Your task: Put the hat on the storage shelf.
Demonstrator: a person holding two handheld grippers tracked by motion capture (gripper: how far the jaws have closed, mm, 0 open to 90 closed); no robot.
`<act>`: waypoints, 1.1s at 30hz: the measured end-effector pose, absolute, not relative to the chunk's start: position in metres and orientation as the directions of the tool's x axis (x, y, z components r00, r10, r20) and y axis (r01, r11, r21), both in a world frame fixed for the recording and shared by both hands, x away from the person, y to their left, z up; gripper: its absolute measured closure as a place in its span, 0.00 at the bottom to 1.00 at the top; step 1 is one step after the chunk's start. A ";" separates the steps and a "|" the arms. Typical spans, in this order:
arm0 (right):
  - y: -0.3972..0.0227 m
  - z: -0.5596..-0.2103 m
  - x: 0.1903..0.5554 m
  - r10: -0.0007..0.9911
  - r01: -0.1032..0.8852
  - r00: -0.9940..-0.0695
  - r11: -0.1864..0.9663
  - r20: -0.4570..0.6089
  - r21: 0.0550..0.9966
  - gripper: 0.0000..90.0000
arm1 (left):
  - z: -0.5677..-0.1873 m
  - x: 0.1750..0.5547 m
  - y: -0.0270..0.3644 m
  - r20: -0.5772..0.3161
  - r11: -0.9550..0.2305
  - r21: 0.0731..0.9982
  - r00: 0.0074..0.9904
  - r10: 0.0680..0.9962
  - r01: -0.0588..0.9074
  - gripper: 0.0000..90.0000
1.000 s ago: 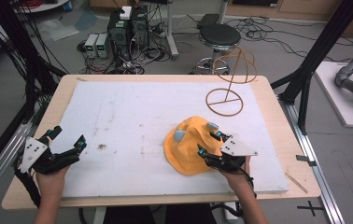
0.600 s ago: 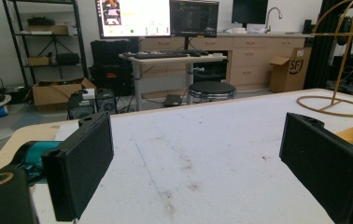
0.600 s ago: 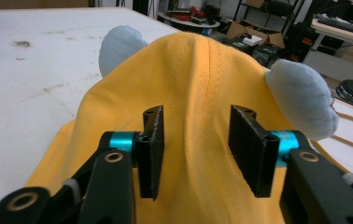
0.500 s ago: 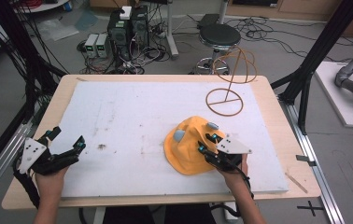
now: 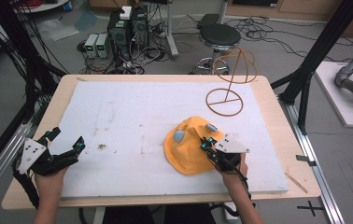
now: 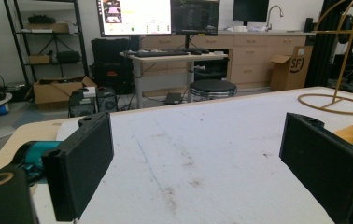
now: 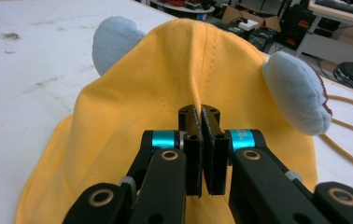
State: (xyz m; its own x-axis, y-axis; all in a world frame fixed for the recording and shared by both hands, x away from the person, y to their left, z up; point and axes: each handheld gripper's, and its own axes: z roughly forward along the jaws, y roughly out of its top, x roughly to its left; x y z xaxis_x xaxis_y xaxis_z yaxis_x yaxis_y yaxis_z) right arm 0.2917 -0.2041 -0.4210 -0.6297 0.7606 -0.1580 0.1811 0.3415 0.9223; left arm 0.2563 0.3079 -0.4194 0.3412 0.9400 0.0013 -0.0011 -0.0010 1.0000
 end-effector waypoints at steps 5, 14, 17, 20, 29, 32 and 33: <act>-0.206 -0.419 0.290 0.762 0.170 -0.632 0.315 -0.142 0.934 0.99 | -0.419 0.257 0.307 0.002 -0.001 1.000 0.344 0.939 -0.002 0.11; -0.207 -0.412 0.286 0.768 0.129 -0.624 0.284 -0.144 0.950 0.99 | -0.419 0.256 0.307 0.002 -0.002 1.000 0.344 0.939 -0.002 0.11; -0.207 -0.410 0.285 0.769 0.129 -0.624 0.272 -0.135 0.954 0.99 | -0.419 0.256 0.307 0.003 -0.003 1.000 0.344 0.939 0.000 0.11; -0.210 -0.405 0.283 0.774 0.123 -0.624 0.236 -0.110 0.964 0.99 | -0.419 0.256 0.307 0.004 -0.004 1.000 0.344 0.939 0.000 0.11; -0.217 -0.389 0.281 0.789 0.087 -0.608 0.180 -0.092 0.980 0.99 | -0.420 0.257 0.306 0.005 -0.007 1.000 0.344 0.939 0.004 0.11; -0.222 -0.379 0.282 0.801 0.071 -0.595 0.142 -0.073 0.987 0.99 | -0.421 0.257 0.306 0.006 -0.008 1.000 0.346 0.938 0.005 0.11; -0.223 -0.377 0.282 0.803 0.066 -0.592 0.136 -0.071 0.988 0.99 | -0.421 0.257 0.306 0.006 -0.008 1.000 0.345 0.939 0.006 0.11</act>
